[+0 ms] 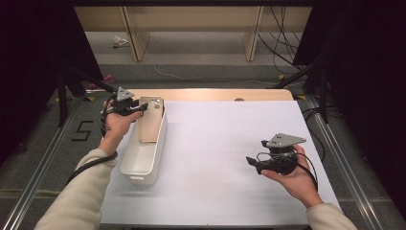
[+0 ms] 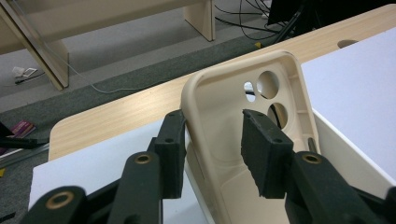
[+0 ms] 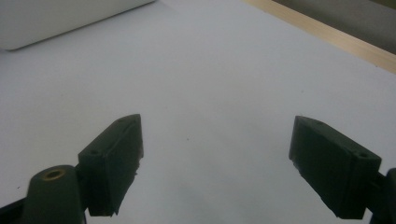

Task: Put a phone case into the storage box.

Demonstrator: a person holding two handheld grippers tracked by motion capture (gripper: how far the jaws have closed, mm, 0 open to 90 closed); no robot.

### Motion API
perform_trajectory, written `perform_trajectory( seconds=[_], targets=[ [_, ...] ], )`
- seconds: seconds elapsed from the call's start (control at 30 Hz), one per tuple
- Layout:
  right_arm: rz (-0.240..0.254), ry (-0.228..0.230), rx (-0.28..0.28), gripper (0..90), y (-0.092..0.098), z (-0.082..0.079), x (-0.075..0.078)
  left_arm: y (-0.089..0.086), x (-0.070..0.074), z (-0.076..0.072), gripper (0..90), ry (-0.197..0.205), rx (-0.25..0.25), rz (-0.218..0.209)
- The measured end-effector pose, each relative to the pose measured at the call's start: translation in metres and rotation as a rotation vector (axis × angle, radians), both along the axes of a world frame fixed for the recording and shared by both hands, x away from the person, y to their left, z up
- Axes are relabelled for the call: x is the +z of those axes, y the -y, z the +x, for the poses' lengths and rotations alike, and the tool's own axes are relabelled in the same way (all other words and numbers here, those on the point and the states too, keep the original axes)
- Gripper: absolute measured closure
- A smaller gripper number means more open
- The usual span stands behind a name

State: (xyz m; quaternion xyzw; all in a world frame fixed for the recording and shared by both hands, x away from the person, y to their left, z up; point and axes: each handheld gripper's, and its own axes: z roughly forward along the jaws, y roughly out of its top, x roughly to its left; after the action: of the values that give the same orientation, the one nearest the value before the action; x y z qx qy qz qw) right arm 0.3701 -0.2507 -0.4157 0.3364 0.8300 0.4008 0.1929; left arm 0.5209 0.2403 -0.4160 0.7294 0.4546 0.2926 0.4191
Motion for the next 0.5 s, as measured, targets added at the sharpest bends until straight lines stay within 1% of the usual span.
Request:
perform_trajectory(
  seconds=[0.1, 0.17, 0.3, 0.4, 0.43, 0.5],
  targets=[
    [0.0, 0.0, 0.0, 18.6, 0.0001, -0.0002, 0.0001, -0.0001, -0.0006, 0.0, 58.7, -0.003, -0.008, 0.001],
    [0.0, -0.001, 0.0, 18.6, 0.0001, 0.0, -0.0001, -0.0004, -0.0007, -0.0003, 57.5, -0.007, -0.016, 0.013],
    [-0.001, 0.002, 0.001, 18.6, -0.0003, 0.0, -0.0001, -0.0021, 0.0005, -0.0018, 54.9, -0.01, -0.008, -0.001],
    [0.0, 0.0, -0.002, 18.6, 0.0002, 0.0, 0.0, -0.0023, 0.0029, -0.0042, 49.0, -0.015, -0.003, -0.024],
    [-0.001, -0.001, -0.003, 18.6, 0.0001, 0.0, -0.0001, -0.0025, 0.0039, -0.0049, 47.3, -0.012, -0.003, -0.023],
    [-0.002, 0.003, 0.0, 18.6, -0.0001, 0.0001, -0.0001, -0.0025, 0.0064, -0.007, 44.4, -0.01, -0.002, -0.034]
  ],
)
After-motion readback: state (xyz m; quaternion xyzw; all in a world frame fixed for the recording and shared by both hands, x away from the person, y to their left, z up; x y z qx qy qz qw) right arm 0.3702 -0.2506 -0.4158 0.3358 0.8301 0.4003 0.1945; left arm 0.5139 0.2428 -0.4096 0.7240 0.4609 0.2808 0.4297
